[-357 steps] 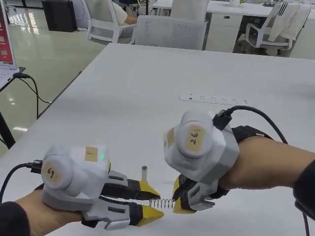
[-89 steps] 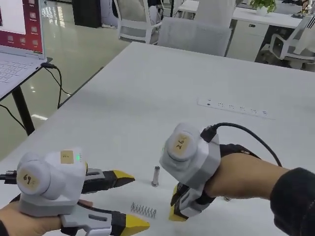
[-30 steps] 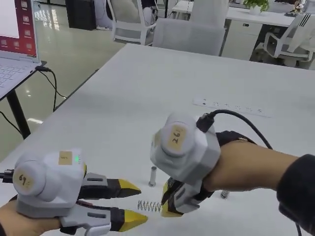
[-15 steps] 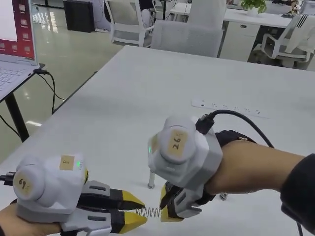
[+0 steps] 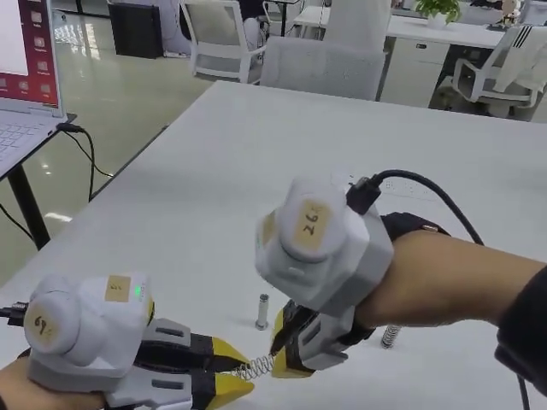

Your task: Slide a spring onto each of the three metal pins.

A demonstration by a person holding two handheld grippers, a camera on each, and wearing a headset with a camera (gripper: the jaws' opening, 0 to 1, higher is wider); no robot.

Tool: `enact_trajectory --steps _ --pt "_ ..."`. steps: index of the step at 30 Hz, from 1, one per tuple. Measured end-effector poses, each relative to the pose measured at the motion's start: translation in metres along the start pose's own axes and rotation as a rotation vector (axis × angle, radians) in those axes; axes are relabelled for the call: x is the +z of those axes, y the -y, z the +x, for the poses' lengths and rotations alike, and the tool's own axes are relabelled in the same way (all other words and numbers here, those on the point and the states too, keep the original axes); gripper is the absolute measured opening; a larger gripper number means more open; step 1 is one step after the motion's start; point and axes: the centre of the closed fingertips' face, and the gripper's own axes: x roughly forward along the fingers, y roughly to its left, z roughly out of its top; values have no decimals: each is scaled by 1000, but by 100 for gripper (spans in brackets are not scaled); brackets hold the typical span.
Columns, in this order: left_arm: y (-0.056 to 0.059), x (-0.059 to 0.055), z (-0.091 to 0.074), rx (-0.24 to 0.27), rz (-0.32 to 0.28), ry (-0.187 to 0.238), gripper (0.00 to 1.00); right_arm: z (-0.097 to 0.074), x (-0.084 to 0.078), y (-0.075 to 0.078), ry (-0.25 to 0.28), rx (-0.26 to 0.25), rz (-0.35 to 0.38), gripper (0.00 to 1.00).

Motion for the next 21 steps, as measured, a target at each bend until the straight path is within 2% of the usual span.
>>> enact_trajectory --steps 10,21 --pt "0 2 0 4 5 11 3 -6 21 0 56 -25 -18 7" --pt "-2 5 -2 15 0 29 2 -8 26 3 63 -32 -24 8"
